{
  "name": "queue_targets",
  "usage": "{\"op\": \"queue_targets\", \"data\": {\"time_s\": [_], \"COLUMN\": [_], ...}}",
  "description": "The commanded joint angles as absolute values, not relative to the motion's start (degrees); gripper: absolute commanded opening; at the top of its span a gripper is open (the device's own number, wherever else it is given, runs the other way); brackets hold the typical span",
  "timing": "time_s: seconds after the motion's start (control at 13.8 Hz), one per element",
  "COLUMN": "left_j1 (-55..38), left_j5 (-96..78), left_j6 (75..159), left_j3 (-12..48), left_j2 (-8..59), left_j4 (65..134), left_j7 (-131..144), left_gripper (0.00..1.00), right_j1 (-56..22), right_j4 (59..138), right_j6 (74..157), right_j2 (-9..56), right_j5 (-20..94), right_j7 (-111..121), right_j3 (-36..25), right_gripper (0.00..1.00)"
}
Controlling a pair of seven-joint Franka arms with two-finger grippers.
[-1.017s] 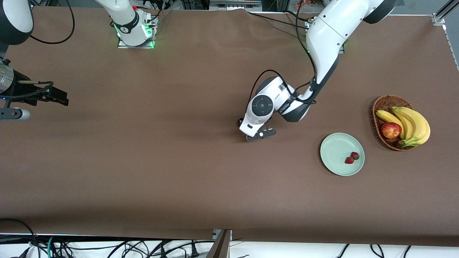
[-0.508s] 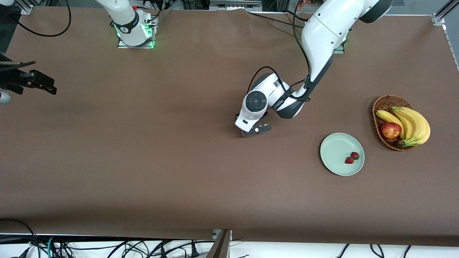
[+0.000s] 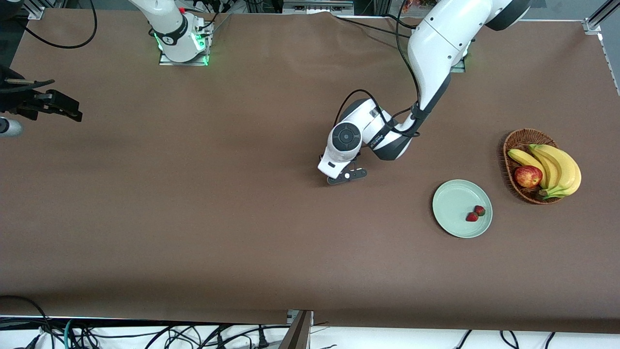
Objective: Collect all strawberries into plate
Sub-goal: 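Carry the strawberry with the left gripper over to the plate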
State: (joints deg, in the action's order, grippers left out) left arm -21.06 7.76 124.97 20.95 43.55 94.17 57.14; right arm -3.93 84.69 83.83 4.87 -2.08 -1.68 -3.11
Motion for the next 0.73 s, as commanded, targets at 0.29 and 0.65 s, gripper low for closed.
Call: {"op": "queue_targets", "data": {"time_s": [0.29,0.65], "left_j1": [-9.6,1.2], "left_j5": [9.1,18.8], "left_j6": [108.1,108.1], "left_j3": [20.4,19.2], "left_j2": [36.7,37.7], "left_j4": [85.8,85.9], "left_j7": [37.0,14.2], "left_gripper": [0.00,0.00], "right_j1": [-3.0,-3.0], "right_j4": [85.5,85.5], "right_j6": [82.7,82.8], "right_j2": [4.5,4.6], "right_j5": [-0.9,-0.9], "right_j7": [-2.9,-3.1], "right_j3": [-2.5,-2.5], "right_gripper": [1.00,1.00]}}
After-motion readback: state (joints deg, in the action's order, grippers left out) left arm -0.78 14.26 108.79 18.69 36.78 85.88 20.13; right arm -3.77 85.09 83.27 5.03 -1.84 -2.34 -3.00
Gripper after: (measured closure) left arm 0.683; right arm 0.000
